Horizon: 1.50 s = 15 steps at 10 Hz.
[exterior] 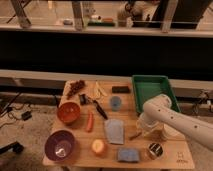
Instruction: Place fork in paper cup
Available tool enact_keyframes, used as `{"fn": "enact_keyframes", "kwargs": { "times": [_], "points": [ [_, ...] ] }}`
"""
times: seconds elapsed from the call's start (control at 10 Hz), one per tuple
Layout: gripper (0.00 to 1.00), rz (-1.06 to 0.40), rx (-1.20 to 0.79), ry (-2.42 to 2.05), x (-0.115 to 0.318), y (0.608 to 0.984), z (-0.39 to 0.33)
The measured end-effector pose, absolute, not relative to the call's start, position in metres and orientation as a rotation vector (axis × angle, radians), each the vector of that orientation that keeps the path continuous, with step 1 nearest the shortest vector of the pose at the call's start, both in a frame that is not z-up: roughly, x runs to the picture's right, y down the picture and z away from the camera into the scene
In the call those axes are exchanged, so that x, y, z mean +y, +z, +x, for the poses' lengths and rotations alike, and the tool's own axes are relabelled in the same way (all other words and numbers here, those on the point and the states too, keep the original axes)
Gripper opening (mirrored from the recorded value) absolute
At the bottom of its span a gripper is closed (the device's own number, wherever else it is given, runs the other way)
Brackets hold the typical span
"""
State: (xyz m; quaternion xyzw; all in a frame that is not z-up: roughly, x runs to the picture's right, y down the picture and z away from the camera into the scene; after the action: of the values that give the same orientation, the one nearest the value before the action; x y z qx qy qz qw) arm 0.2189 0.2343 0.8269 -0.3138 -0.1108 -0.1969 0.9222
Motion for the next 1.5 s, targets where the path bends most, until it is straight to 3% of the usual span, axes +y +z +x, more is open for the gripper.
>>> {"fn": "enact_keyframes", "kwargs": {
  "times": [0.7, 1.1, 1.5],
  "points": [
    [0.47, -0.641, -0.225, -0.415, 0.233, 0.8275, 0.219],
    [0.09, -0.64, -0.228, -0.423, 0.2336, 0.828, 0.2179],
    [0.05, -0.641, -0.236, -0.438, 0.2349, 0.8305, 0.2174]
  ]
}}
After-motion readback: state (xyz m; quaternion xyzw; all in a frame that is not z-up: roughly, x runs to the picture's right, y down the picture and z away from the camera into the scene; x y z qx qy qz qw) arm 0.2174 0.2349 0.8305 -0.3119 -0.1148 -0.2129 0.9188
